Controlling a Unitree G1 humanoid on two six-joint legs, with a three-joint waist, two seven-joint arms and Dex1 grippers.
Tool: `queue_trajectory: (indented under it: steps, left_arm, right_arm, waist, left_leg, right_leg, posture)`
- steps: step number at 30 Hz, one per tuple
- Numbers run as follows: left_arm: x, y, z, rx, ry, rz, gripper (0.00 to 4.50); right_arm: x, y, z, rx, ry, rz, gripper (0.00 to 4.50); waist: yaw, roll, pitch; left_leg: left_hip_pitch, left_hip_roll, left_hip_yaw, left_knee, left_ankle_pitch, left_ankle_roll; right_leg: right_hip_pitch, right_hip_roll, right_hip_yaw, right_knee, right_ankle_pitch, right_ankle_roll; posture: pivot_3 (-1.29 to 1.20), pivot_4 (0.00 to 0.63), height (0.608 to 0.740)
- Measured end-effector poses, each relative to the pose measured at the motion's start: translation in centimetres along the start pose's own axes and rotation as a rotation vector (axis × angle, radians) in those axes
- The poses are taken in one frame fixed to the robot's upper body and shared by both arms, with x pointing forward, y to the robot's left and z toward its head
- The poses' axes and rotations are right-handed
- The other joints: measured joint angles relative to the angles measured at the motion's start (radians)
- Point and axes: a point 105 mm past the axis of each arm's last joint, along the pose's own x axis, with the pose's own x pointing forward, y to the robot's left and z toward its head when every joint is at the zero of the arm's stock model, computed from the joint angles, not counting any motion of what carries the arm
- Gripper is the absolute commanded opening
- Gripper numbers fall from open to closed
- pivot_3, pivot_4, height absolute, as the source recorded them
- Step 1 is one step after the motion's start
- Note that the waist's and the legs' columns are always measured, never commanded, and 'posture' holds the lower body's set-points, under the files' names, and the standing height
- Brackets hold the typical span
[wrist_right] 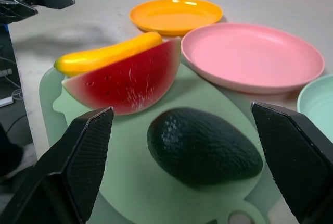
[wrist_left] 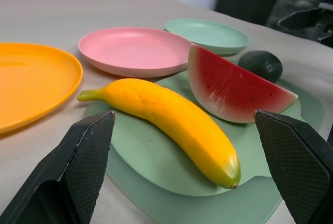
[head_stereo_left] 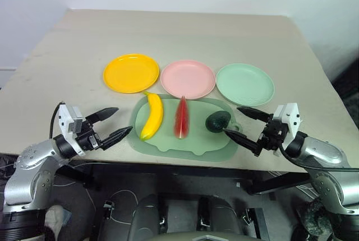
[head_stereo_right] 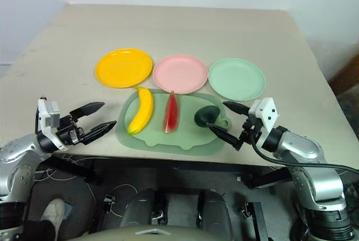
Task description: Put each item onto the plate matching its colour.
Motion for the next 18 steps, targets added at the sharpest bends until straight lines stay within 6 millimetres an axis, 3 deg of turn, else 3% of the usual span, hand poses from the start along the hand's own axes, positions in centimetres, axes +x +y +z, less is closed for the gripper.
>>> queue_trajectory:
  steps: [11,18]
  left_arm:
    - [0.4,0.4,0.4,0.023,-0.018,0.010,4.49]
    - [0.9,0.0,0.3,0.026,-0.021,0.017,4.49]
  right_arm:
    - [1.9,1.0,0.4,-0.011,0.021,0.094,4.50]
    - [3.3,0.1,2.0,-0.101,0.039,0.207,4.50]
  waist:
    - [-0.001,0.000,0.000]
    - [-0.003,0.000,0.000]
  left_leg:
    - [0.000,0.000,0.000,0.000,0.000,0.000]
    - [0.000,0.000,0.000,0.000,0.000,-0.001]
  right_leg:
    - [0.000,0.000,0.000,0.000,0.000,0.000]
    - [0.000,0.000,0.000,0.000,0.000,0.000]
  posture:
    - [0.00,0.150,0.695]
    - [0.00,0.150,0.695]
